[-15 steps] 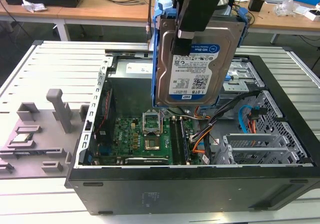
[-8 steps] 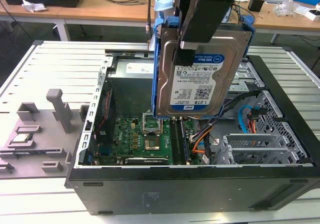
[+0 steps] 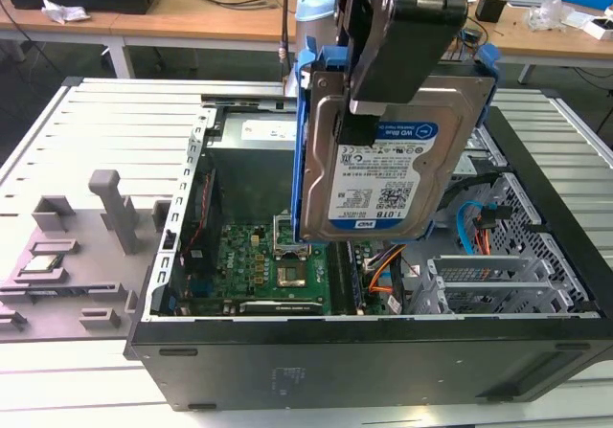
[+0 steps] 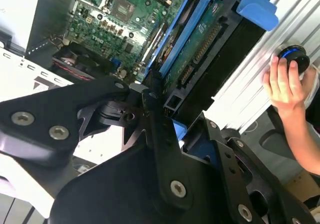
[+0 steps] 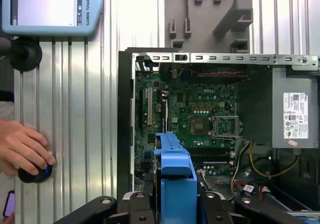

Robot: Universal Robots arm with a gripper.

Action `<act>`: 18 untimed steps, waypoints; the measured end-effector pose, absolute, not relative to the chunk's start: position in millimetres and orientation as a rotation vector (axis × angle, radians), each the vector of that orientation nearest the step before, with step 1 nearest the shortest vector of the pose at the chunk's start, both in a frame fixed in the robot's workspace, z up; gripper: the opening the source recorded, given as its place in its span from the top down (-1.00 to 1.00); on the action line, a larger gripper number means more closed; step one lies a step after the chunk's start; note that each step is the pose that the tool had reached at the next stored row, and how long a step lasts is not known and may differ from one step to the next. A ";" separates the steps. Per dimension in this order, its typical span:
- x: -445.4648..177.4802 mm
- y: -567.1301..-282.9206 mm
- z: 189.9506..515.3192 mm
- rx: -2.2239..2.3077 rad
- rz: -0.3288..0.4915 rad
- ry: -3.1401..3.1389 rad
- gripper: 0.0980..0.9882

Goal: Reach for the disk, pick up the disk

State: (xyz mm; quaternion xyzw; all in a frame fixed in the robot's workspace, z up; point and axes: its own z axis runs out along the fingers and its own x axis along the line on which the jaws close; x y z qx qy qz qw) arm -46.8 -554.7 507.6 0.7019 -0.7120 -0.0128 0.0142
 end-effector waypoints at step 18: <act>-46.8 -557.4 483.5 2.185 -0.040 -2.217 0.39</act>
